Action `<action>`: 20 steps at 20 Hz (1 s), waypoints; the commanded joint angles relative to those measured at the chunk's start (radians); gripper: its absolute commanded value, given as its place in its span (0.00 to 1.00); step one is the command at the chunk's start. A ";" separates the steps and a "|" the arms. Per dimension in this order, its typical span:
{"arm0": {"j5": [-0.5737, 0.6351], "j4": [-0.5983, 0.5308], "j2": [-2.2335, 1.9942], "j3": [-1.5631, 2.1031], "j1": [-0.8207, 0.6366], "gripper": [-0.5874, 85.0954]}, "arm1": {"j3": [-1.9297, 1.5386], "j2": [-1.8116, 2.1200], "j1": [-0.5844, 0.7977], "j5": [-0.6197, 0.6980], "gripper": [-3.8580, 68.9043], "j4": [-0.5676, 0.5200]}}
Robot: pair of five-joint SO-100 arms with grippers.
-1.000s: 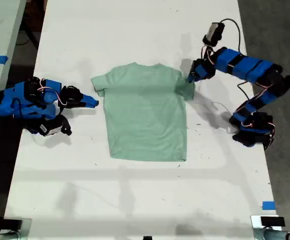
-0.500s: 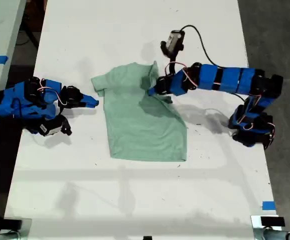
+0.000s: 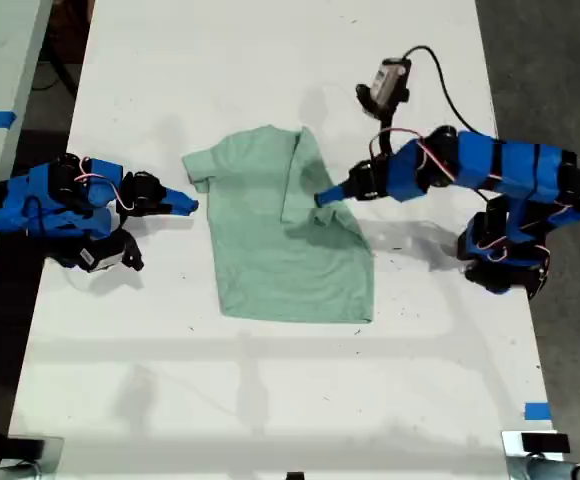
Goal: Fold t shirt
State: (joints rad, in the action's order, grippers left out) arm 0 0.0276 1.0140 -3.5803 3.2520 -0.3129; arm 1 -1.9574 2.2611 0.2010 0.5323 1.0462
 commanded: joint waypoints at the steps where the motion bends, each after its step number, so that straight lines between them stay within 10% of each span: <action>1: -0.014 -0.002 -0.003 0.041 -0.074 0.10 | -0.788 0.555 -0.069 -0.166 0.07 -0.296; 8: 0.031 -0.011 -0.015 0.041 -0.204 0.00 | -1.158 1.238 -0.023 -0.061 0.08 0.216; 20: 0.077 -0.006 -0.015 0.041 -0.267 0.00 | -1.132 1.236 0.015 -0.233 0.04 0.321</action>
State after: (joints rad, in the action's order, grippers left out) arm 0 0.0936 1.0140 -3.5864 3.2520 -0.5906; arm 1 -3.0496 3.4837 0.2056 0.3221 1.3514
